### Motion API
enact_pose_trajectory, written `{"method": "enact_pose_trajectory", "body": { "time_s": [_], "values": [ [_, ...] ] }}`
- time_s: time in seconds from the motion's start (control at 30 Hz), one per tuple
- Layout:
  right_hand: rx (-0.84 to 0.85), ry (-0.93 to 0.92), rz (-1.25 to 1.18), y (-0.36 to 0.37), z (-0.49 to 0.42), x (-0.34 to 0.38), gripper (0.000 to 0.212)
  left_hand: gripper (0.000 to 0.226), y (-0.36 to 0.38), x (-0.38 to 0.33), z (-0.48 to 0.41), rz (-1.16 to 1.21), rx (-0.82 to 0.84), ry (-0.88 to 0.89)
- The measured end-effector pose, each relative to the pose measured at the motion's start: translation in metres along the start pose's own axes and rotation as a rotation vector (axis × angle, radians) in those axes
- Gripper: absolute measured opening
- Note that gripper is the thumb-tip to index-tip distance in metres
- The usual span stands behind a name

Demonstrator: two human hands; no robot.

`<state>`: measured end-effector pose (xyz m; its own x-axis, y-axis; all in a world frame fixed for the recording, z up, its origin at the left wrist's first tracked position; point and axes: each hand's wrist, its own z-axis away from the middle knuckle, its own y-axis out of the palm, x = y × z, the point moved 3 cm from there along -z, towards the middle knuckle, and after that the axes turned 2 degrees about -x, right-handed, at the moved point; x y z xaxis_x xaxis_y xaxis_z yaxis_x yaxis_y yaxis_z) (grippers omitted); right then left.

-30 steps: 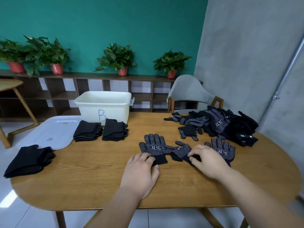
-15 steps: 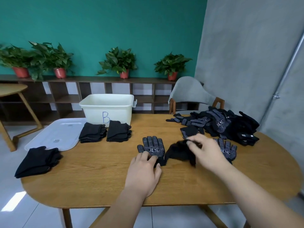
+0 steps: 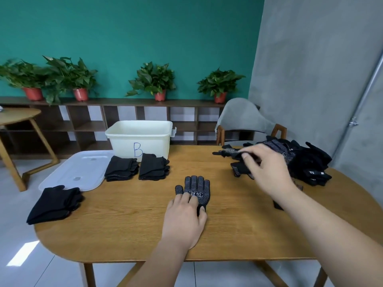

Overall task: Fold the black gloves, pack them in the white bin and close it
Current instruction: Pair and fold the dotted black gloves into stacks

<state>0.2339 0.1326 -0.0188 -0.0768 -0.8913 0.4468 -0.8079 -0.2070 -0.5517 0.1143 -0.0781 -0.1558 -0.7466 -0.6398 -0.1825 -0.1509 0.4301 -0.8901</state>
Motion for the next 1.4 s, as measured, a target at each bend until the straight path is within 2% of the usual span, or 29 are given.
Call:
{"method": "enact_pose_trajectory", "body": {
  "time_s": [0.07, 0.13, 0.17, 0.23, 0.37, 0.43, 0.5, 0.57, 0.6, 0.8, 1.07, 1.23, 1.4],
  "values": [
    [0.228, -0.064, 0.102, 0.021, 0.028, -0.012, 0.017, 0.041, 0.000, 0.000, 0.000, -0.018, 0.000, -0.006],
    [0.527, -0.049, 0.243, 0.045, 0.062, -0.028, 0.023, 0.040, 0.001, 0.000, 0.000, -0.033, -0.003, -0.010],
    [0.615, -0.033, 0.289, 0.054, 0.078, -0.035, 0.030, 0.040, 0.001, 0.000, 0.000, -0.038, -0.011, -0.009],
    [0.577, -0.028, 0.300, 0.063, 0.094, -0.042, 0.040, 0.037, 0.001, 0.000, -0.001, -0.023, -0.049, -0.001],
    [0.350, 0.044, 0.262, 0.068, 0.092, -0.035, 0.038, 0.040, 0.007, 0.001, -0.001, 0.056, -0.049, 0.040],
    [0.415, 0.116, 0.266, 0.080, 0.090, -0.032, 0.052, 0.050, 0.010, 0.002, -0.002, 0.104, 0.008, 0.056],
    [0.615, 0.180, 0.311, 0.095, 0.091, -0.034, 0.069, 0.058, 0.012, 0.003, -0.003, 0.119, 0.082, 0.081],
    [0.792, 0.207, 0.403, 0.106, 0.096, -0.037, 0.076, 0.063, 0.014, 0.003, -0.003, 0.105, 0.151, 0.105],
    [0.824, 0.216, 0.426, 0.109, 0.095, -0.036, 0.077, 0.065, 0.015, 0.002, -0.003, 0.094, 0.181, 0.109],
    [0.651, 0.254, 0.474, 0.121, 0.077, -0.031, 0.066, 0.067, 0.023, 0.001, -0.008, 0.020, 0.291, 0.096],
    [0.841, 0.301, 0.535, 0.138, 0.075, -0.043, 0.073, 0.071, 0.030, 0.003, -0.014, -0.071, 0.420, 0.062],
    [0.848, 0.269, 0.520, 0.129, 0.088, -0.035, 0.075, 0.071, 0.027, 0.001, -0.019, -0.087, 0.505, 0.038],
    [0.837, 0.236, 0.490, 0.116, 0.108, -0.025, 0.089, 0.073, 0.021, -0.008, -0.014, -0.104, 0.574, 0.008]
  ]
}}
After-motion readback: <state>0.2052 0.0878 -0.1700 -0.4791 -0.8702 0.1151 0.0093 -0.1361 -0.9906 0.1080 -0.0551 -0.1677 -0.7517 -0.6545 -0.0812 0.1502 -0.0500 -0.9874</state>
